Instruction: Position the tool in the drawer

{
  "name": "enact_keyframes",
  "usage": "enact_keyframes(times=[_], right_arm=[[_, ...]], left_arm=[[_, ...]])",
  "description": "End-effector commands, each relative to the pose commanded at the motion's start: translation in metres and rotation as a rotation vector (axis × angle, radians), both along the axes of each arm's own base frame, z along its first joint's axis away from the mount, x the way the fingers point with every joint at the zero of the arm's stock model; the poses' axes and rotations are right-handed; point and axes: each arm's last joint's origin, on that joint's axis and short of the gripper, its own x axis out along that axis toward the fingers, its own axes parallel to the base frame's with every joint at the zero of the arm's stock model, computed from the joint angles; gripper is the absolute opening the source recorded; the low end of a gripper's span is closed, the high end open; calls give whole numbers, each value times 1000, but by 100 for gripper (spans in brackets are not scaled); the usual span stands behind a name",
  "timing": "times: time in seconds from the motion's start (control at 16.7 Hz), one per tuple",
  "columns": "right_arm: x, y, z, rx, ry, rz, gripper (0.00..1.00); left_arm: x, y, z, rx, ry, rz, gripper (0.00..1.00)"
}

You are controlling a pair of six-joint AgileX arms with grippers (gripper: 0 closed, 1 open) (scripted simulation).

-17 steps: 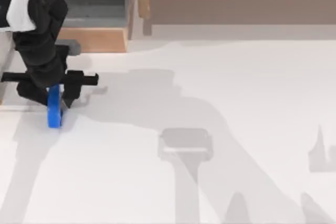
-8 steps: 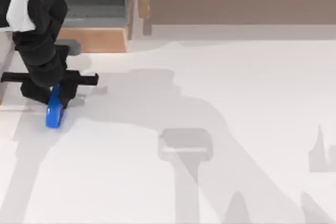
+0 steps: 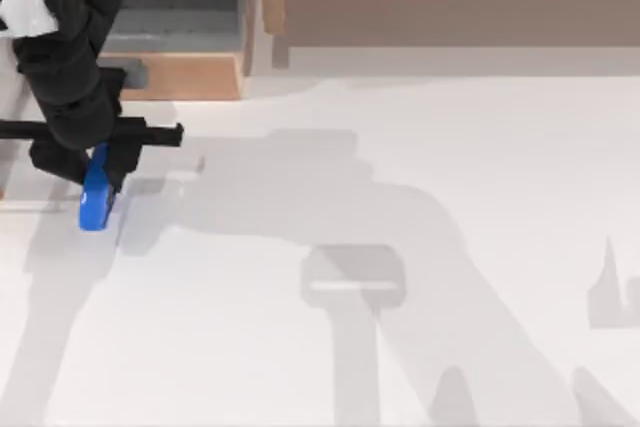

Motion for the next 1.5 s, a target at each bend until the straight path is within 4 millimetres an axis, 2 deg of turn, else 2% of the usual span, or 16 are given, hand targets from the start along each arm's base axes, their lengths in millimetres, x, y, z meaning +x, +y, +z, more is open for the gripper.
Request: enact_keyframes(times=[0.3, 0.36, 0.54, 0.84, 1.02, 1.2, 1.5], right_arm=[[0, 0, 0, 0, 0, 0, 100], [0, 0, 0, 0, 0, 0, 100], [0, 0, 0, 0, 0, 0, 100], [0, 0, 0, 0, 0, 0, 100], [0, 0, 0, 0, 0, 0, 100], [0, 0, 0, 0, 0, 0, 100], [0, 0, 0, 0, 0, 0, 100]], left_arm=[[0, 0, 0, 1, 2, -1, 0], [2, 2, 5, -1, -17, -3, 0], [15, 18, 46, -7, -149, -29, 0], [30, 68, 134, 33, -326, -87, 0], [36, 102, 157, 68, -316, -111, 0], [46, 139, 156, 77, -259, -101, 0], [64, 207, 122, 59, -189, 2, 0]])
